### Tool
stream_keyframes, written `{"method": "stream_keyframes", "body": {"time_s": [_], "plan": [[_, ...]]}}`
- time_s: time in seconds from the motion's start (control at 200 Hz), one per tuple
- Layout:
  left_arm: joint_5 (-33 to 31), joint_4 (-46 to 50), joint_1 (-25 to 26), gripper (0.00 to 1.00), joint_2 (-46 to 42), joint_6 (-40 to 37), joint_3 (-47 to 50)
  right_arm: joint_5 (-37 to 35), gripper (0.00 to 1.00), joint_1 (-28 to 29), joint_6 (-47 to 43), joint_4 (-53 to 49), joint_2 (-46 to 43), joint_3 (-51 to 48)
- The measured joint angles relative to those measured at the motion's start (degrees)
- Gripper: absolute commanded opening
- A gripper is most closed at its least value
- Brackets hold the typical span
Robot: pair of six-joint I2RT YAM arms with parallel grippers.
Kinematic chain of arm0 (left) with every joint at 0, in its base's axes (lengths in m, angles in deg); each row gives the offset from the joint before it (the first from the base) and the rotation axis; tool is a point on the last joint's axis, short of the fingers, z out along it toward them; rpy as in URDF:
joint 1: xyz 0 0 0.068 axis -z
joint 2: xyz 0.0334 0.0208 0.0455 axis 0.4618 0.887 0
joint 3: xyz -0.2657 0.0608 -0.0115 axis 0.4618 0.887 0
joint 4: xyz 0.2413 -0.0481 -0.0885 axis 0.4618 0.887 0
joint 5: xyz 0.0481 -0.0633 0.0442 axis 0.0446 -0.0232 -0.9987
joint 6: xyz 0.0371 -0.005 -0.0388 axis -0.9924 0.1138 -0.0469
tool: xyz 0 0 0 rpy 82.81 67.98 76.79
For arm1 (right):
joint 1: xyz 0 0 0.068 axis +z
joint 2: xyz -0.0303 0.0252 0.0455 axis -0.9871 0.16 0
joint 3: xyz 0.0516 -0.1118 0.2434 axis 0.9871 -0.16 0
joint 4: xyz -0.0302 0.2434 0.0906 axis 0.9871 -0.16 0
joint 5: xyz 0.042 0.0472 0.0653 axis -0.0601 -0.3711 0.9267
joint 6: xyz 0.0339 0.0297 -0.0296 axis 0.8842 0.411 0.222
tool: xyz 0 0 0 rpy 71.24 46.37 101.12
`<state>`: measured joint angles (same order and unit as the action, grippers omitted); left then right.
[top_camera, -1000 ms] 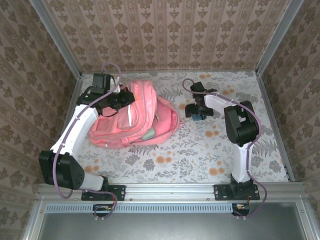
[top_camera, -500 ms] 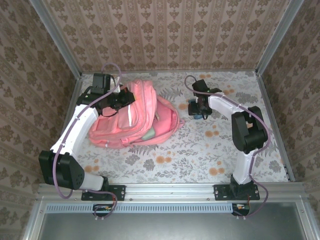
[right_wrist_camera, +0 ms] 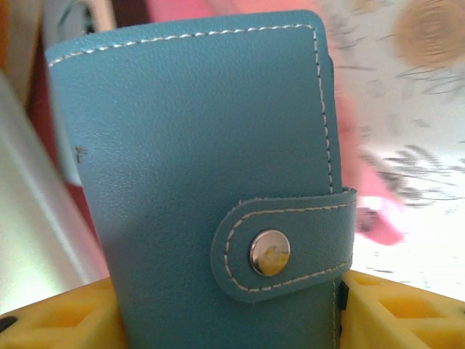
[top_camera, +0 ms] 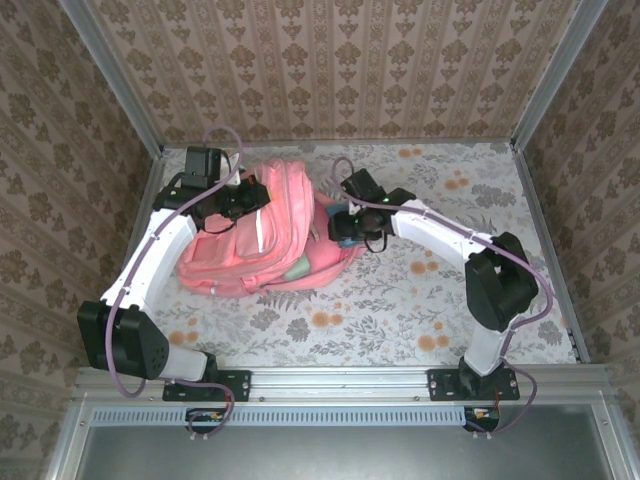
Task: Pack the student bag
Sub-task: Place the personal item in the student bag, then close the student bag at the middle-left of the table.
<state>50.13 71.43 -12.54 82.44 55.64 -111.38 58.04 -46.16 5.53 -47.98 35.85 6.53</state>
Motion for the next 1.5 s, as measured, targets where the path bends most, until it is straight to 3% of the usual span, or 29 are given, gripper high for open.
{"method": "stream_keyframes", "body": {"time_s": [0.08, 0.175, 0.235, 0.27, 0.68, 0.78, 0.88, 1.135, 1.205, 1.285, 1.33, 1.435, 1.5], "plan": [[-0.02, 0.00, 0.00, 0.00, 0.00, 0.02, 0.00, 0.68, 0.67, 2.05, 1.36, 0.22, 2.45, 1.75], [0.02, -0.04, 0.00, 0.00, 0.00, 0.00, 0.17, 1.16, 0.79, 3.45, 2.69, 0.35, 5.14, 3.41], [0.13, -0.09, 0.00, 0.00, 0.00, 0.00, 0.35, 1.16, 0.87, 3.50, 3.26, 0.33, 5.92, 3.67], [0.20, -0.07, 0.00, 0.00, 0.00, 0.00, 0.39, 0.96, 0.99, 3.43, 3.58, 0.13, 6.01, 3.67], [0.44, -0.42, 0.00, 0.00, -0.07, 0.00, 0.72, -4.00, 1.00, 0.22, 1.01, -1.53, 1.97, 3.98], [0.44, -0.44, 0.00, 0.00, -0.07, 0.00, 0.81, -3.32, 0.83, -2.51, -0.09, -0.94, 1.53, 3.98], [0.52, -0.50, 0.00, 0.00, -0.09, 0.00, 1.01, -1.22, 0.72, -5.92, -1.36, -0.17, 2.60, 3.98], [0.66, -0.48, 0.00, 0.00, -0.09, -0.02, 1.11, 4.24, 0.73, -9.60, -5.33, -0.07, 11.63, 6.34], [0.66, -0.48, 0.00, 0.00, -0.09, -0.02, 1.11, 6.05, 0.59, -9.27, -5.73, -0.17, 13.29, 6.62], [0.66, -0.48, 0.00, 0.00, -0.09, -0.04, 1.11, 7.52, 0.30, -9.25, -5.88, -0.17, 14.49, 6.99], [0.63, -0.48, 0.02, 0.00, -0.09, -0.09, 1.11, 8.13, 0.20, -9.09, -6.01, -0.15, 14.67, 6.99], [0.63, -0.48, 0.13, 0.00, -0.09, -0.17, 1.11, 8.28, 0.11, -9.09, -5.35, 0.24, 14.40, 6.56], [0.59, -0.50, 0.50, 0.00, -0.07, -0.17, 1.11, 8.09, 0.13, -9.09, -5.22, 1.16, 13.66, 5.22]]}}
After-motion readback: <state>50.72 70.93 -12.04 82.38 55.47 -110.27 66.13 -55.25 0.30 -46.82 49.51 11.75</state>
